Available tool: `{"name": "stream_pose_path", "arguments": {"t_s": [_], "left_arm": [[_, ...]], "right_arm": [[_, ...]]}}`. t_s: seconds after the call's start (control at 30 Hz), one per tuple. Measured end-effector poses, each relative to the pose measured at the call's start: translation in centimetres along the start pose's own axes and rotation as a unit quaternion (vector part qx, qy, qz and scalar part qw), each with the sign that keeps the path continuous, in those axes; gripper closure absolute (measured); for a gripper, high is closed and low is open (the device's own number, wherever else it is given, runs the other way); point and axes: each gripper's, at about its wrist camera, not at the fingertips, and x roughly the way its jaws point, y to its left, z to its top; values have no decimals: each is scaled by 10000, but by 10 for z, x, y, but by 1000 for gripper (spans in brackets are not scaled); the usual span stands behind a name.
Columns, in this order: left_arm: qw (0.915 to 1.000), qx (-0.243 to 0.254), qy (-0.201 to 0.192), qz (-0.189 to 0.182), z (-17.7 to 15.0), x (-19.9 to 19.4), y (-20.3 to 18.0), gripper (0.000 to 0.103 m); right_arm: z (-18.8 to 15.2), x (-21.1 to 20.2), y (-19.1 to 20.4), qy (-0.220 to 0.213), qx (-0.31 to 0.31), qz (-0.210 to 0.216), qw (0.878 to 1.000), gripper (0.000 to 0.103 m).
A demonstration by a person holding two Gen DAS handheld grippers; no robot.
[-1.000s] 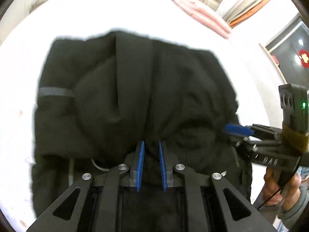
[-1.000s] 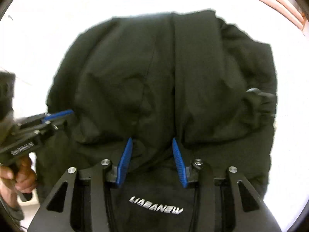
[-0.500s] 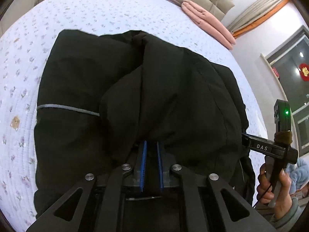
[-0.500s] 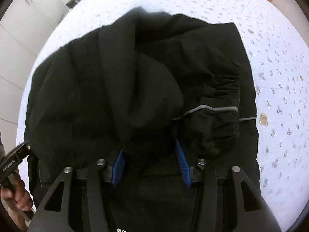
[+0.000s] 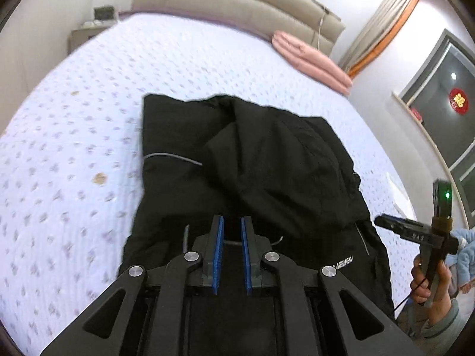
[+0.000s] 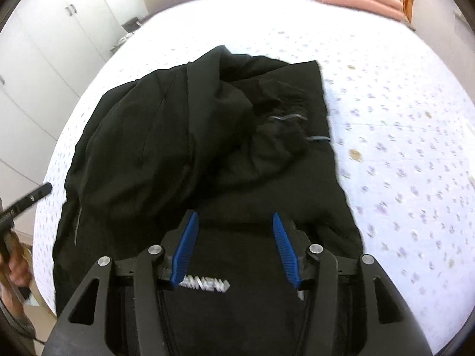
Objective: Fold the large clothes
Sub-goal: 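Release the hood and open both tools above the folded jacket, then grasp the jacket hem with both tools side by side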
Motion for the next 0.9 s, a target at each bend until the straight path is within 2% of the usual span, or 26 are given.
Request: {"name": "stream_pose_path", "arguments": {"t_s": [0.2,0.3,0.47,0.6,0.7,0.9], "left_arm": [[9985,69,-528,110,-51,-65,11,91],[9972,144,-635,375,-85,-96,12,91],[9984,3,-132,549,-140,-149,23,89],[9971,39,168,744,-176,-172,38,81],[9961,-151,244,837,-198,-180,49,79],[9945,-503,680,625,-230,-165,66,79]], "right_arm": [[-48,-40,-7,-442,-177,-37,9989,44],[-71,-67,-9,-783,-105,-163,9967,44],[-123,-118,-18,-787,354,-242,9960,42],[-158,-153,-29,-724,440,-551,9949,34],[-188,-166,-45,-691,645,-666,9933,31],[-229,-158,-60,-339,912,-883,9913,31]]}}
